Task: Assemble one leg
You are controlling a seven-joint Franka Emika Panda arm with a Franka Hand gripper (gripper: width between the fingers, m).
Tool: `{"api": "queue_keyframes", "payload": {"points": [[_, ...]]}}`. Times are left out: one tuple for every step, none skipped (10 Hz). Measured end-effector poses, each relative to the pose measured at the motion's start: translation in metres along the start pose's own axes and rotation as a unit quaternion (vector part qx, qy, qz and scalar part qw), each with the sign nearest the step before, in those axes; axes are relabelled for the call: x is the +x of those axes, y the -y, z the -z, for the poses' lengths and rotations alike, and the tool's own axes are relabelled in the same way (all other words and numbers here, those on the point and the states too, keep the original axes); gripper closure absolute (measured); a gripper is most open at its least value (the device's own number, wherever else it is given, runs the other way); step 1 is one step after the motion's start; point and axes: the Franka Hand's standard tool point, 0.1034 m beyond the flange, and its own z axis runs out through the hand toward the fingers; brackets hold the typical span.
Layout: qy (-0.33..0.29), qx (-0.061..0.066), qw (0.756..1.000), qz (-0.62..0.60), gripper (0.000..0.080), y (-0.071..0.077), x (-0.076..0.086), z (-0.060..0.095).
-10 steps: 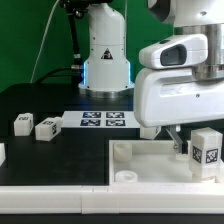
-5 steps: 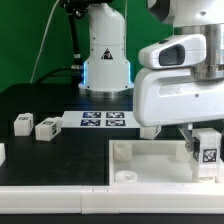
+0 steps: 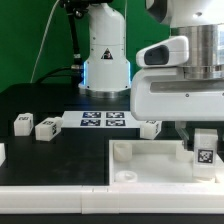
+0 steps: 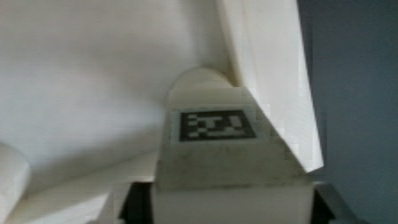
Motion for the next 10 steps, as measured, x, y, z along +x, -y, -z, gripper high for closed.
{"api": "queue_keyframes", "payload": {"points": [[-0.001,-0.003,0.996,-0.087,0.0508,-0.0012,0.0001,-0.0003],[-0.002,-0.005,0.983,-0.183,0.0508,-0.0026,0.0002,-0.0007],[-0.005,-0.008,0.973,-0.229,0.0508,-0.003,0.0001,-0.0009],[-0.003,-0.007,0.953,-0.303,0.0508,-0.0045,0.0003,-0.0011],[-0.001,-0.007,0.936,-0.353,0.0508,-0.0057,0.0003,-0.0011],[0.0,-0.006,0.932,-0.363,0.0428,-0.0049,-0.0001,-0.001],[0.0,-0.005,0.937,-0.349,0.0428,-0.0046,-0.0002,-0.001],[0.0,-0.005,0.944,-0.33,0.0294,-0.0044,0.0001,-0.0008],[-0.001,-0.004,0.949,-0.315,0.0294,-0.0035,0.0009,0.0],[-0.002,-0.005,0.965,-0.262,0.0176,-0.0034,0.0011,-0.0001]]}}
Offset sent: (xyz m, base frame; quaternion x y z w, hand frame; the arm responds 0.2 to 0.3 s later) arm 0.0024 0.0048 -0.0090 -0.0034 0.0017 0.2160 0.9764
